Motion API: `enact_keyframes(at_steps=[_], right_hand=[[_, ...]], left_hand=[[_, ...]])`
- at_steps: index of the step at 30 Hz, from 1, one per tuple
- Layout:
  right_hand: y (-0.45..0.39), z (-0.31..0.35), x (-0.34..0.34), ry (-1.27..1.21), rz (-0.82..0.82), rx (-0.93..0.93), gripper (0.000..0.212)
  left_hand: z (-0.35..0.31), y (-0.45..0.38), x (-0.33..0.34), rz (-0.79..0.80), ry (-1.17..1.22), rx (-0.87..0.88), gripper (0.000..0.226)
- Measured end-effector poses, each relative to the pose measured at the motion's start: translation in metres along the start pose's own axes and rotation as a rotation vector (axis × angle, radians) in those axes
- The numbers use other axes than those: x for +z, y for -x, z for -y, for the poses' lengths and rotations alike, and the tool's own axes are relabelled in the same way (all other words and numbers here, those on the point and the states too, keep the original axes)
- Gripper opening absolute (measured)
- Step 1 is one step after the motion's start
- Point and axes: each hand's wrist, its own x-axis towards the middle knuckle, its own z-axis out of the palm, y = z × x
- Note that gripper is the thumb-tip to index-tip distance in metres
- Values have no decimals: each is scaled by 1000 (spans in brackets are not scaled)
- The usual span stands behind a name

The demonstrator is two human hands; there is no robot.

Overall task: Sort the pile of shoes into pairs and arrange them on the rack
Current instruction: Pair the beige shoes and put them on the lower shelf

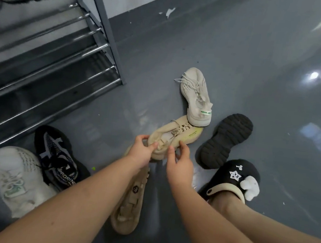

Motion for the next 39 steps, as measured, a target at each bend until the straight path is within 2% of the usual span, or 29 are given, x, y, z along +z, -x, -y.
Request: enact_keyframes(at_steps=[3, 7, 8, 10, 12, 14, 17, 19, 21, 24, 27, 30, 33, 39], right_hand=[[25, 21, 26, -351, -57, 150, 77], [47, 43, 50, -413, -4, 307, 97], [51, 45, 54, -420, 34, 346, 96], [58, 46, 56, -481, 166, 362, 73], [66, 44, 55, -565, 303, 369, 49], [68, 41, 50, -549, 369, 352, 39], [64, 33, 36, -428, 375, 280, 47], [59, 22, 22, -350, 345, 264, 54], [53, 6, 5, -307, 293, 295, 63], [50, -21, -19, -174, 245, 390, 74], [53, -45, -33, -44, 318, 524, 73], [59, -53, -25, 14, 417, 570, 64], [66, -61, -12, -73, 454, 599, 58], [52, -45, -18, -215, 663, 626, 53]], left_hand=[[7, 22, -19, 58, 326, -110, 39], [28, 48, -50, 122, 547, -183, 40], [34, 53, -59, 147, 589, -190, 40], [48, 62, -77, 189, 621, -172, 39], [64, 68, -93, 239, 544, -134, 39], [78, 74, -104, 284, 426, -100, 41], [99, 78, -111, 239, 244, -65, 51], [117, 78, -112, 188, 12, -86, 60], [136, 77, -109, 207, -165, -137, 69], [154, 75, -100, 253, -234, -212, 80], [165, 77, -87, 247, -130, -214, 80], [172, 80, -76, 228, 47, -263, 75], [175, 79, -72, 199, 188, -320, 78], [159, 78, -84, 202, 530, -388, 46]])
